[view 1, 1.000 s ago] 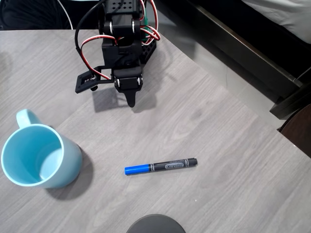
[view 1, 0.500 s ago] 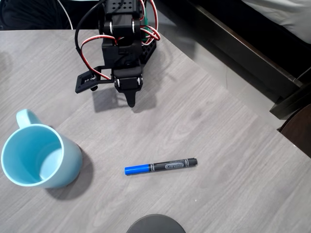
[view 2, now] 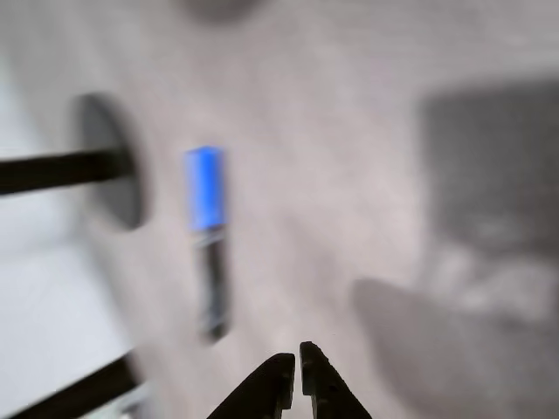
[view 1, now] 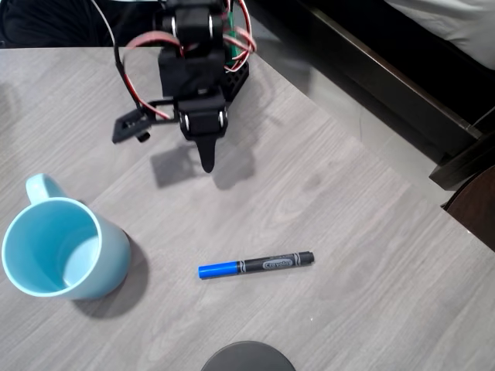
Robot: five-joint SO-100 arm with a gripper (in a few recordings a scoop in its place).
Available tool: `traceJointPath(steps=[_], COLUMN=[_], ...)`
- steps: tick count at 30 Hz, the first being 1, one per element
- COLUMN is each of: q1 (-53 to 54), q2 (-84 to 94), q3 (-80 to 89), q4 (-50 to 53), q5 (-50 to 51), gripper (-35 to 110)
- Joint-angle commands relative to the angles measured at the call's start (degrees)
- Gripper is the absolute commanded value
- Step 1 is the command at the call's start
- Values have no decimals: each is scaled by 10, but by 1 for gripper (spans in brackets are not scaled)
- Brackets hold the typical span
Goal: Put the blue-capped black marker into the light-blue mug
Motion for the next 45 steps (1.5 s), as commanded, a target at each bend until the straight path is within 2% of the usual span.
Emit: traceJointPath(steps=[1,5,9,13,18,21,25,30,42,43,45], q1=[-21,-56,-93,-105,-116,-125,-130,-132,-135,-135,-134], q2=[-107,-300,-467,-681,-865,-949,-1041,-1135,-1213,-1224,-1245], q3=[-144,-279,-362,-483,-588,-643,-689,-736,-737,-738,-745], q4=[9,10,-37,-45,-69,-68,-79,-83,-122,-125,-129], q5=[18,69,128,191,230,250,258,258,246,241,234], gripper=[0,0,0,0,0,9,19,21,21,20,0])
